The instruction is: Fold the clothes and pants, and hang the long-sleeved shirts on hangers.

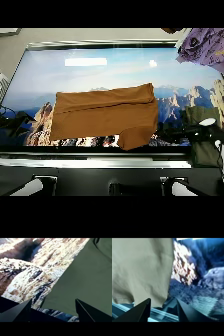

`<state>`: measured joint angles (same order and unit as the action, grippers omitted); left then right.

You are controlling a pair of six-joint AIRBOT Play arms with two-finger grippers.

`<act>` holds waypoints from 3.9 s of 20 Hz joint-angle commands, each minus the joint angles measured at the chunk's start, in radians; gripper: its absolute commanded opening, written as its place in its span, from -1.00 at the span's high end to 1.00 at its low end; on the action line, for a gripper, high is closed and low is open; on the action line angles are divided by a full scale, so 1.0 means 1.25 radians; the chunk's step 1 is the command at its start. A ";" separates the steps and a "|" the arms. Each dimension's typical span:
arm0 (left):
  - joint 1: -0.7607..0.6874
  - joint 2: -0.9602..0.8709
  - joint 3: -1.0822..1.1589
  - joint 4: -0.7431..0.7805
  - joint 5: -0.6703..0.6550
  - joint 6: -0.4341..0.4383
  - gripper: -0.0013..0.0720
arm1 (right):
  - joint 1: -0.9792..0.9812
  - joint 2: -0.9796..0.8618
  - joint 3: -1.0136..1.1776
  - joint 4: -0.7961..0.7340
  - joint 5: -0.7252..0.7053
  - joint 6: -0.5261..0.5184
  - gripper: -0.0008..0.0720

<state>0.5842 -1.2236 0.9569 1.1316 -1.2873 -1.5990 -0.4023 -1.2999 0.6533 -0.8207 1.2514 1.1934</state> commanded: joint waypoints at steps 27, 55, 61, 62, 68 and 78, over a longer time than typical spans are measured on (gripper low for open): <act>0.005 0.003 -0.113 -0.058 0.013 0.165 -0.72 | 0.100 0.090 -0.106 0.080 -0.095 0.051 0.91; -0.065 0.089 -0.181 -0.038 0.009 0.018 0.93 | 0.100 0.345 -0.010 -0.097 0.034 0.241 0.91; -0.065 0.280 -0.183 -0.001 -0.030 -0.013 0.93 | 0.100 0.538 0.000 -0.134 0.171 0.323 0.91; -0.065 0.291 -0.183 -0.001 -0.019 -0.010 0.93 | 0.100 0.541 0.004 -0.134 0.170 0.323 0.91; -0.140 0.253 -0.182 -0.019 0.196 0.067 0.93 | 0.100 0.372 0.077 -0.074 0.054 0.242 0.91; -0.248 -0.063 -0.010 -0.018 0.382 0.112 0.93 | 0.104 -0.109 0.394 -0.022 -0.033 0.149 0.91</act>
<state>0.3058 -1.1793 0.8619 1.1053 -0.8539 -1.4811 -0.2745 -1.2938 1.0405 -0.8566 1.2388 1.4052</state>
